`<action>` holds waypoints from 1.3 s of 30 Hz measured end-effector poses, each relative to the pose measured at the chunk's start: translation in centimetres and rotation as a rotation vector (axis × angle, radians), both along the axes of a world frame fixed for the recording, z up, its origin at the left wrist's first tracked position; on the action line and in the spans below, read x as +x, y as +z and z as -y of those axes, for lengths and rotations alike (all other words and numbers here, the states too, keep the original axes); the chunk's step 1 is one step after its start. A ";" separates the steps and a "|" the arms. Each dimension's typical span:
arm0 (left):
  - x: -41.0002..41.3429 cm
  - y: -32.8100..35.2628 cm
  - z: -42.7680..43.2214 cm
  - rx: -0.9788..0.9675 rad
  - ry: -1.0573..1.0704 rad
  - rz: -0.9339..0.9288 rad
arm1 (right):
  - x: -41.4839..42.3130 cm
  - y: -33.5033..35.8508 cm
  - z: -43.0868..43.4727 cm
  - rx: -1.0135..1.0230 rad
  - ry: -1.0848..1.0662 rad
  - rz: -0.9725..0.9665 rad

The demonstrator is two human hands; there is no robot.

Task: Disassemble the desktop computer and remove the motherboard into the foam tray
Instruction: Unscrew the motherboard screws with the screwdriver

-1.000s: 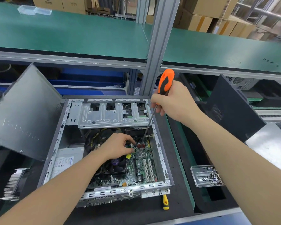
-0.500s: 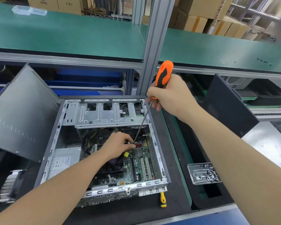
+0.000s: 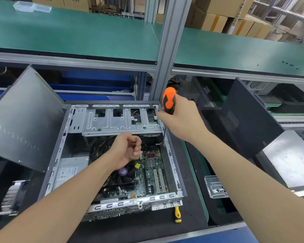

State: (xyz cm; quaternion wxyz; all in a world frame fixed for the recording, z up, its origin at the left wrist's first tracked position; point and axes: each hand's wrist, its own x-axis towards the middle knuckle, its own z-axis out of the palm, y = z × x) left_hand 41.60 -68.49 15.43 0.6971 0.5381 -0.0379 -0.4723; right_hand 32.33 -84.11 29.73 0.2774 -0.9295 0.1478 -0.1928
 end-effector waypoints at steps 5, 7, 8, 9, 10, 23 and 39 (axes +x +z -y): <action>-0.4 -0.5 1.1 0.163 -0.074 0.358 | -0.1 -0.4 0.3 0.020 -0.021 0.000; -0.7 -0.8 1.6 0.192 -0.095 0.629 | 0.0 -0.5 0.4 0.018 -0.040 0.011; -0.8 -0.9 1.9 0.185 -0.113 0.726 | 0.0 -0.5 0.4 0.014 -0.051 0.013; -0.9 -0.9 2.4 0.169 -0.127 0.781 | 0.0 -0.6 0.4 0.009 -0.059 0.013; -0.9 -1.0 2.8 0.154 -0.130 0.792 | 0.1 -0.7 0.4 0.003 -0.066 0.011; -0.9 -1.3 4.9 0.093 0.006 0.802 | 0.5 -1.2 0.1 0.007 -0.070 -0.016; -0.8 -1.2 4.8 0.076 0.026 0.807 | 1.0 -0.9 -0.2 0.012 -0.051 -0.031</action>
